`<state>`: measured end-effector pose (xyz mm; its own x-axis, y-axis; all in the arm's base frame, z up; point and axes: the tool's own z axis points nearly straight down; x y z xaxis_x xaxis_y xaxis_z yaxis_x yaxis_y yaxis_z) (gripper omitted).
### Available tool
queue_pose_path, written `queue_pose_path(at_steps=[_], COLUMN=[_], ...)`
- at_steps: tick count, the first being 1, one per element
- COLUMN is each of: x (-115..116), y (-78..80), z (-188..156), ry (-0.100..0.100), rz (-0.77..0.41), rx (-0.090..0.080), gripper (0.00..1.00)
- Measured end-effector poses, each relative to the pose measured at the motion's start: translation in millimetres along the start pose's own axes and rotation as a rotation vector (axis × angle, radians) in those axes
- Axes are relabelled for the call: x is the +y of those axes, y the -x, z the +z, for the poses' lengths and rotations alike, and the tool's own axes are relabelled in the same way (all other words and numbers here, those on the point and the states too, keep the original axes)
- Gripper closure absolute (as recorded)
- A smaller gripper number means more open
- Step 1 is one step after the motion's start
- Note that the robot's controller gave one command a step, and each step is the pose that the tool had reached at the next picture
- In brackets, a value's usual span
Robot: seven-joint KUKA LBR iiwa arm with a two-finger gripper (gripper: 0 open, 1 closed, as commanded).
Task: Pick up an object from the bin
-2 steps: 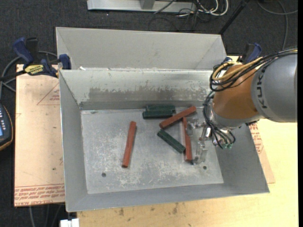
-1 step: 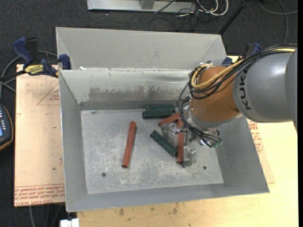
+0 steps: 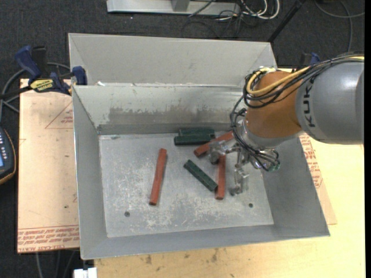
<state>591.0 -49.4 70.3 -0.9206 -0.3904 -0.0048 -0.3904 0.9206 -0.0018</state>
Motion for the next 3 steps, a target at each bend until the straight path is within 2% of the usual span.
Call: queue_pose_path(at_steps=[1,2,3], x=[2,0,-5], y=[0.3,4.6,5.0], z=[0,-105,-148], ry=[0.001,-0.003,-0.001], rz=[-0.003,-0.032,-0.042], rx=[0.001,-0.006,-0.003], gripper=[1.0,1.0,1.0])
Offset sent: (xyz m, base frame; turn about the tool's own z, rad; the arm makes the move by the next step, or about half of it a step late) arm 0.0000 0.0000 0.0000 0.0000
